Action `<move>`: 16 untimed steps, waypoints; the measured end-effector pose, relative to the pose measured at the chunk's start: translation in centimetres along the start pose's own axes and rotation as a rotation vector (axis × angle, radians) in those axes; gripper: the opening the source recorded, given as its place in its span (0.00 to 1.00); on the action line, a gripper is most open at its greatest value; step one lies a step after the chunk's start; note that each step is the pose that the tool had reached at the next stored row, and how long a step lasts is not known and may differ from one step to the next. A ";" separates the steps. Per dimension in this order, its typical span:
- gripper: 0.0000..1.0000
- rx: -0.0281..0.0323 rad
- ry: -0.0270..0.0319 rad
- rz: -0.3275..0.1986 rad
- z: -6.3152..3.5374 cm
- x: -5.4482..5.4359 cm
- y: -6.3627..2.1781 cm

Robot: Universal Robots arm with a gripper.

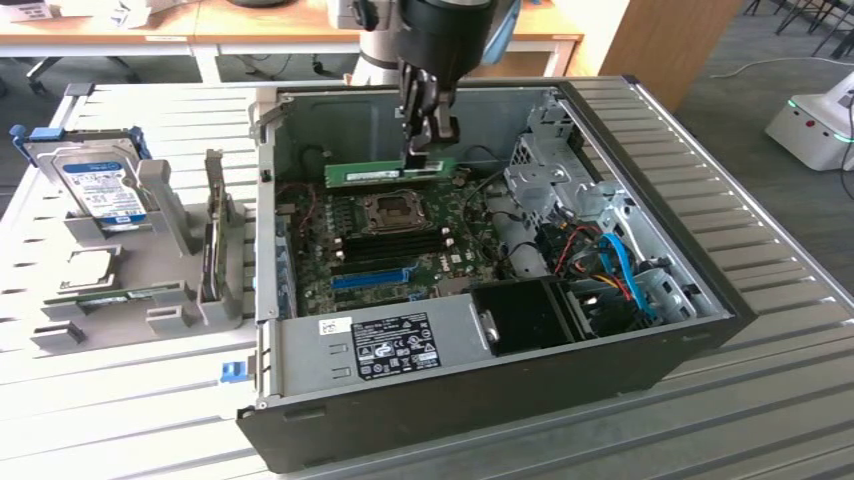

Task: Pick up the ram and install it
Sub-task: 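Pick up the ram and move it above insertion slot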

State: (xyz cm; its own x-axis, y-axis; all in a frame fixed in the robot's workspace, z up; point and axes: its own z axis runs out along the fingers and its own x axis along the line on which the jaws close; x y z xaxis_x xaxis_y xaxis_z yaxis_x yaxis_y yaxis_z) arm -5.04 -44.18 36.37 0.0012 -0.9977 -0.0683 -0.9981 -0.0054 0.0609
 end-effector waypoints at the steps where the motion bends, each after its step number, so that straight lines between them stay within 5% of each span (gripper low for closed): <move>1: 0.12 -0.0001 -0.0001 0.000 -0.02 0.0 -0.26; 4: 0.12 -0.0003 0.0000 0.000 -0.05 0.0 -0.84; 16: 0.12 -0.0002 -0.0006 0.000 0.09 -1.1 -0.85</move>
State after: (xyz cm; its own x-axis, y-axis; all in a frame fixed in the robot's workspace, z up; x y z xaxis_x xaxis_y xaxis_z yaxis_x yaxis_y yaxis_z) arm -4.20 -43.06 36.31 0.0011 -0.9976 -0.0689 -0.9981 -0.0054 0.0611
